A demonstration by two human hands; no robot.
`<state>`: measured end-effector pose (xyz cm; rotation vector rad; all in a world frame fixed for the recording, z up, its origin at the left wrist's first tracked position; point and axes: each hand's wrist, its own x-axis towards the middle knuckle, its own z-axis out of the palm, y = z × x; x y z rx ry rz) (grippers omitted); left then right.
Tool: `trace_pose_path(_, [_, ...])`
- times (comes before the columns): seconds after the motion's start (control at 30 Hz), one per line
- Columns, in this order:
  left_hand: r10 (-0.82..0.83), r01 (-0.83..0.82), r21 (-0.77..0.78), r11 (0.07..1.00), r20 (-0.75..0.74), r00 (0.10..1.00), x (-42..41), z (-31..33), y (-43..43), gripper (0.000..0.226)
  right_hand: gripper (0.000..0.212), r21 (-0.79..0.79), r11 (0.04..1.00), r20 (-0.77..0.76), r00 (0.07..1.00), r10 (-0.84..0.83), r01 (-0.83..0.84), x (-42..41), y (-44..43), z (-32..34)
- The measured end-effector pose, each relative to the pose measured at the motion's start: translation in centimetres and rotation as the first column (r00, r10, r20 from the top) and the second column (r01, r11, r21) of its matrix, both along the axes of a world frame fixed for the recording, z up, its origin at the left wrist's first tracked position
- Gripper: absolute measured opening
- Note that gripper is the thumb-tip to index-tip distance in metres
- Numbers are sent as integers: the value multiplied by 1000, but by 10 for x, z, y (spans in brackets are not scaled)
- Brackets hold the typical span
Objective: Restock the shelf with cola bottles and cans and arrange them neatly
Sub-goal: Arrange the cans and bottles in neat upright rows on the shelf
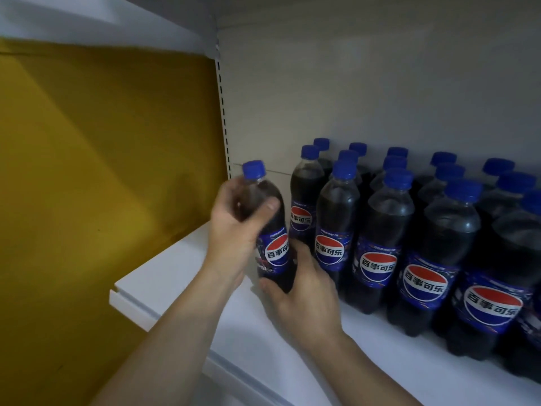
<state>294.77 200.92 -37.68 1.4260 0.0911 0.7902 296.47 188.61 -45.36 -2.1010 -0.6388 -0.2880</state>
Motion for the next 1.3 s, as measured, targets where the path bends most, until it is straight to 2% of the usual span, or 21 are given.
trace_pose_path(0.1, [-60, 104, 305, 947, -151, 987, 5, -20, -11, 83, 71, -123, 984, 5, 992, -127, 126, -2, -2, 6])
trace_pose_path(0.17, [-62, 138, 359, 923, -215, 975, 2, -25, -8, 88, 67, -177, 971, 27, 987, -157, 159, -4, -2, 9])
trace_pose_path(0.33, [-37, 141, 363, 921, -280, 959, -5, -34, 9, 87, 58, -351, 923, 22, 987, -157, 155, 6, -11, 11])
trace_pose_path(0.47, [-109, 168, 248, 954, -236, 966, 2, -43, 11, 76, 47, -553, 833, -158, 981, -111, 5, 12, -14, 3])
trace_pose_path(0.53, [-110, 192, 282, 940, -282, 953, 7, -51, 13, 80, 41, -562, 827, -176, 979, -104, -13, 13, -14, 0])
trace_pose_path(0.6, [-139, 275, 308, 911, -400, 906, 10, -64, 15, 89, 39, -552, 834, -169, 980, -105, -6, 14, -14, 0])
trace_pose_path(0.67, [-193, 334, 243, 911, -465, 864, 11, -75, 17, 91, 37, -550, 835, -162, 981, -105, -2, 15, -15, 0])
trace_pose_path(0.87, [-198, 310, 226, 923, -409, 891, 25, -84, 15, 80, 33, -519, 852, -205, 978, -50, -65, 20, -18, 2])
trace_pose_path(1.13, [-192, 335, 296, 895, -423, 886, 35, -87, 16, 66, 31, -528, 846, -130, 991, 9, -77, 19, -17, -1])
trace_pose_path(1.23, [-181, 359, 350, 865, -449, 875, 35, -88, 13, 71, 29, -515, 853, -121, 992, 24, -83, 19, -18, -2])
trace_pose_path(1.3, [-201, 372, 328, 868, -454, 868, 36, -86, 12, 86, 28, -505, 859, -125, 992, 28, -88, 19, -18, -2])
